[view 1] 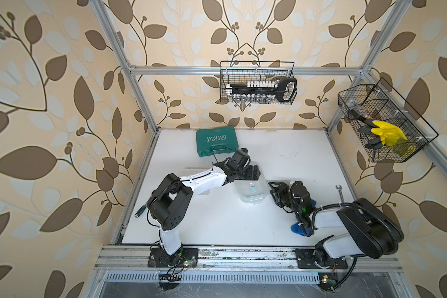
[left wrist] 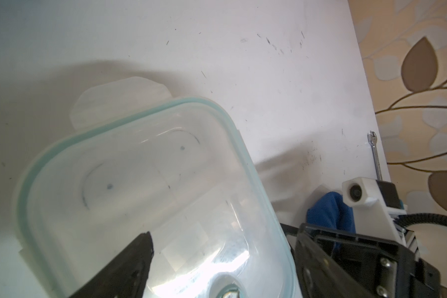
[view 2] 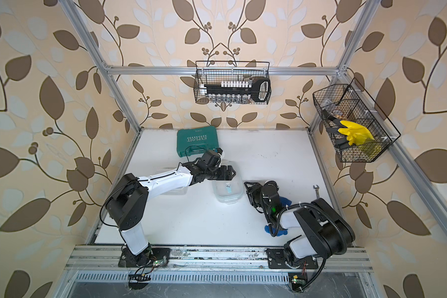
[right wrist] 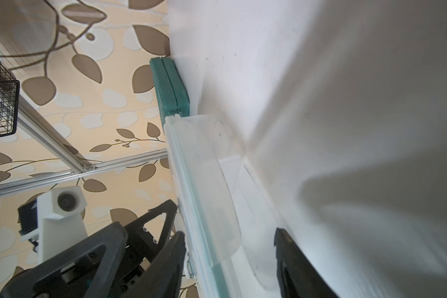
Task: Wipe the insides of the lunch boxes
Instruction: Open the fastener of the lunch box.
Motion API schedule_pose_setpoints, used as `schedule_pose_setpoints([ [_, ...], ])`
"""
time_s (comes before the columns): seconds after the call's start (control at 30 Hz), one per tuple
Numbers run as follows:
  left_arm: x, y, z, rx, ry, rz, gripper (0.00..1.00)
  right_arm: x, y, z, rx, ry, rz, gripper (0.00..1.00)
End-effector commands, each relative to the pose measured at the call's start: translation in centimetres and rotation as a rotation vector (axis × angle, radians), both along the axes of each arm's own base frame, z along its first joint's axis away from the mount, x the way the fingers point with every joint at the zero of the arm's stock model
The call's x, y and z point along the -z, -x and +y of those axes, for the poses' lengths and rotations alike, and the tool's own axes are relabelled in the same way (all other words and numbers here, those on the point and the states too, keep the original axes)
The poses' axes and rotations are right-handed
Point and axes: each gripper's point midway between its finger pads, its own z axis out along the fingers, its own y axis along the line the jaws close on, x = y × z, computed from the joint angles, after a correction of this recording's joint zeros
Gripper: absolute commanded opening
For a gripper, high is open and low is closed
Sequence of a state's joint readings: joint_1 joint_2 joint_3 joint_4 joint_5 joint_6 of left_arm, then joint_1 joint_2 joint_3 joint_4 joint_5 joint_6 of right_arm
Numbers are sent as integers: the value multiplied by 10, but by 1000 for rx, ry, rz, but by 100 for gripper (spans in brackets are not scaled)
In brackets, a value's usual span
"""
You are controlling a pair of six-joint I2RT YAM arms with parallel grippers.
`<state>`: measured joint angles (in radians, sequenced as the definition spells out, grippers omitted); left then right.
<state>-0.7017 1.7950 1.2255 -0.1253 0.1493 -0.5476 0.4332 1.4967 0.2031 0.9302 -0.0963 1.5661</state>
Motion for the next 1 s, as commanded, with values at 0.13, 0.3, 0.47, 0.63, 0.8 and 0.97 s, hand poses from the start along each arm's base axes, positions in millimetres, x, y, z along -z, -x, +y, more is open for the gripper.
schedule_pose_setpoints([
  [0.13, 28, 13, 2, -11, -51, 48, 79, -5, -3, 15, 18, -104, -46, 52],
  [0.3, 44, 17, 4, -35, -53, 74, 56, -2, -5, 18, 43, -148, -57, 47],
  [0.47, 56, 21, 5, -39, -60, 101, 40, 0, -4, 22, 49, -164, -58, 45],
  [0.63, 70, 25, 5, -44, -86, 120, 37, -3, -4, 24, 59, -166, -68, 43],
  [0.8, 88, 34, 11, -66, -153, 152, 34, -5, -6, 26, 70, -164, -81, 43],
  [0.97, 106, 45, 26, -108, -209, 195, 28, -3, -7, 27, 80, -193, -77, 39],
])
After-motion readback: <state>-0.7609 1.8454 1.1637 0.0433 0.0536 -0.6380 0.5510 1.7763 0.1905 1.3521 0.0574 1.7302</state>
